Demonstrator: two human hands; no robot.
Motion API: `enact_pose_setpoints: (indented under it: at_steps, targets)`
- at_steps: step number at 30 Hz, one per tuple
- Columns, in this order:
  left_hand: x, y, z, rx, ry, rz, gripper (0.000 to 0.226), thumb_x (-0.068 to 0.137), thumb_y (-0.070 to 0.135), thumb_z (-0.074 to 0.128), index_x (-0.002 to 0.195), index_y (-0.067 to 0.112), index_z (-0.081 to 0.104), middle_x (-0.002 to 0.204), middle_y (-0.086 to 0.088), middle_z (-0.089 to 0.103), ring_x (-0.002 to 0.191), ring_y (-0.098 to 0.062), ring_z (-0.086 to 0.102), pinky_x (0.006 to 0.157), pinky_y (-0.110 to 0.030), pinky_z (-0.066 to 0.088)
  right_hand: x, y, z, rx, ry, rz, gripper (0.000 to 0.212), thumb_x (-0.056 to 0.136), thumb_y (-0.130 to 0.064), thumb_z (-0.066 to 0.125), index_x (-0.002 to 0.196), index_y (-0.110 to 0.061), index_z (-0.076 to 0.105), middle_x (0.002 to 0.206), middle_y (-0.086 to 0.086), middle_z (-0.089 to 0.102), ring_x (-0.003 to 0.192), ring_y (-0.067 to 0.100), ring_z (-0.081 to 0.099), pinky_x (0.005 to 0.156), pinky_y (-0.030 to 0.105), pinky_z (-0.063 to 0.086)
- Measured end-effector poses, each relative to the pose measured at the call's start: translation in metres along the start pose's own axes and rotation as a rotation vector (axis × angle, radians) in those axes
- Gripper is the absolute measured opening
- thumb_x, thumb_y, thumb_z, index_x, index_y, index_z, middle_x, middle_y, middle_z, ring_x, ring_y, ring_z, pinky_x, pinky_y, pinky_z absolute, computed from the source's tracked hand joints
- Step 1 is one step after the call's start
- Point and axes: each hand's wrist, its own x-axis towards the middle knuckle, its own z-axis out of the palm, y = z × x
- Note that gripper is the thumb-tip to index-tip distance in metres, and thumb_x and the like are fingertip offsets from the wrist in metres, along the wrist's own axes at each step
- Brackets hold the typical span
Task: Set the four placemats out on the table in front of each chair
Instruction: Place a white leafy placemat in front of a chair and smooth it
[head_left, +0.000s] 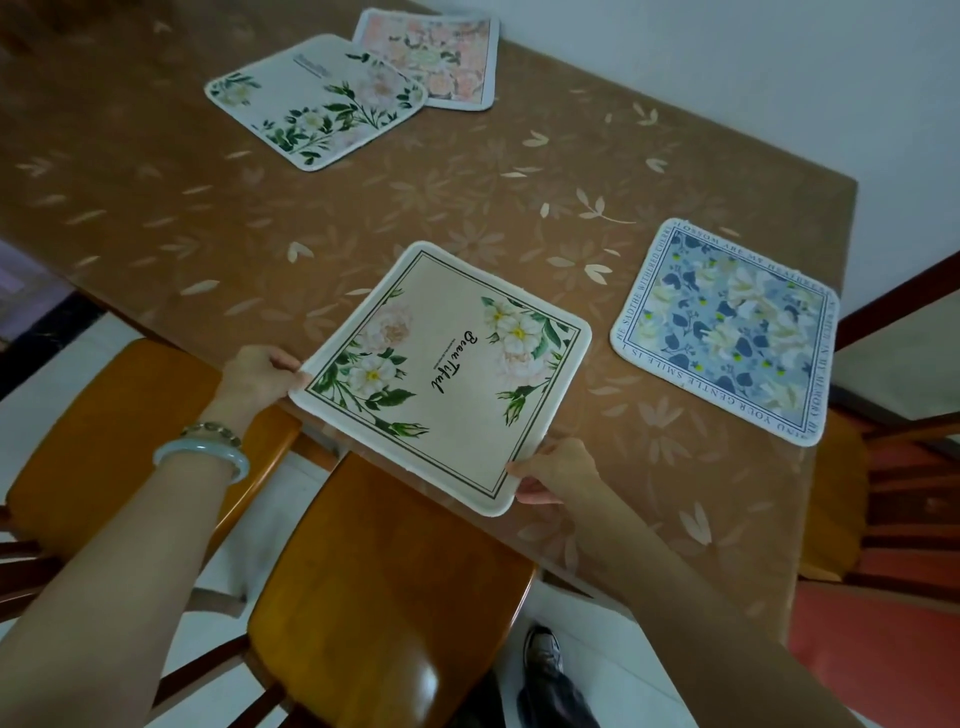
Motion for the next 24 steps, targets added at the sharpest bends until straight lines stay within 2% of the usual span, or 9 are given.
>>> enact_pose_setpoints:
  at_steps: [2, 4, 7, 9, 12, 17, 20, 24]
  targets:
    - [0.0007, 0.0044, -0.0036, 0.061, -0.037, 0.013, 0.020, 0.079, 0.008, 0.074, 0.098, 0.007, 0.069, 0.099, -0.012, 0.071, 0.092, -0.025, 0.066, 0.089, -0.041, 0.054, 0.0025, -0.0012, -0.0038, 0.002, -0.069, 0.017, 0.028, 0.072, 0.006, 0.078, 0.096, -0.005, 0.068, 0.097, 0.016, 0.073, 0.081, 0.030, 0.073, 0.064, 0.040, 0.062]
    - [0.0008, 0.0080, -0.0062, 0.077, -0.066, 0.004, 0.017, 0.079, 0.007, 0.074, 0.095, 0.008, 0.069, 0.095, -0.011, 0.070, 0.087, -0.023, 0.066, 0.082, -0.037, 0.055, 0.0040, -0.0009, -0.0051, 0.004, -0.105, 0.025, 0.032, 0.071, 0.008, 0.077, 0.099, -0.005, 0.068, 0.096, 0.014, 0.074, 0.081, 0.029, 0.073, 0.066, 0.041, 0.062]
    - [0.0007, 0.0087, -0.0060, 0.058, -0.089, -0.010, 0.020, 0.078, 0.004, 0.074, 0.096, 0.005, 0.068, 0.091, -0.010, 0.068, 0.082, -0.021, 0.065, 0.072, -0.031, 0.053, 0.0063, 0.0012, -0.0057, 0.014, -0.106, 0.023, 0.033, 0.070, 0.009, 0.078, 0.096, -0.008, 0.068, 0.096, 0.012, 0.074, 0.078, 0.027, 0.074, 0.066, 0.041, 0.062]
    - [0.0002, 0.0092, -0.0048, 0.036, -0.077, -0.014, 0.020, 0.077, 0.002, 0.075, 0.096, 0.003, 0.068, 0.088, -0.010, 0.067, 0.078, -0.020, 0.063, 0.071, -0.030, 0.052, 0.0071, 0.0019, -0.0055, 0.016, -0.096, 0.012, 0.034, 0.070, 0.009, 0.078, 0.098, -0.007, 0.067, 0.096, 0.011, 0.074, 0.075, 0.026, 0.074, 0.063, 0.039, 0.062]
    - [0.0000, 0.0101, -0.0040, 0.031, -0.047, -0.019, 0.017, 0.077, 0.003, 0.075, 0.093, 0.005, 0.068, 0.087, -0.009, 0.067, 0.077, -0.020, 0.063, 0.069, -0.030, 0.052, 0.0085, 0.0017, -0.0033, -0.014, -0.063, -0.022, 0.028, 0.071, 0.004, 0.079, 0.091, -0.010, 0.066, 0.092, 0.008, 0.073, 0.068, 0.022, 0.074, 0.058, 0.035, 0.061]
    - [0.0031, 0.0114, -0.0053, 0.040, -0.073, -0.047, 0.015, 0.077, 0.005, 0.075, 0.088, 0.010, 0.066, 0.082, -0.005, 0.066, 0.072, -0.014, 0.061, 0.055, -0.022, 0.046, 0.0092, -0.0034, -0.0030, -0.065, -0.063, -0.033, 0.026, 0.074, 0.005, 0.077, 0.085, -0.013, 0.062, 0.097, 0.013, 0.072, 0.076, 0.026, 0.073, 0.063, 0.038, 0.062]
    - [0.0052, 0.0116, -0.0046, 0.049, -0.072, -0.063, 0.014, 0.077, 0.005, 0.075, 0.083, 0.012, 0.065, 0.083, -0.006, 0.067, 0.072, -0.014, 0.061, 0.054, -0.022, 0.046, 0.0078, -0.0026, -0.0047, -0.082, -0.075, -0.037, 0.027, 0.074, 0.003, 0.077, 0.084, -0.016, 0.060, 0.093, 0.015, 0.073, 0.078, 0.028, 0.073, 0.069, 0.041, 0.062]
    - [0.0087, 0.0096, -0.0035, 0.056, -0.063, -0.055, 0.015, 0.077, 0.005, 0.075, 0.078, 0.015, 0.063, 0.088, -0.009, 0.068, 0.073, -0.015, 0.061, 0.059, -0.026, 0.050, 0.0066, -0.0044, -0.0102, -0.075, -0.138, -0.009, 0.020, 0.076, -0.006, 0.079, 0.088, -0.012, 0.064, 0.088, 0.017, 0.075, 0.077, 0.027, 0.074, 0.068, 0.039, 0.062]
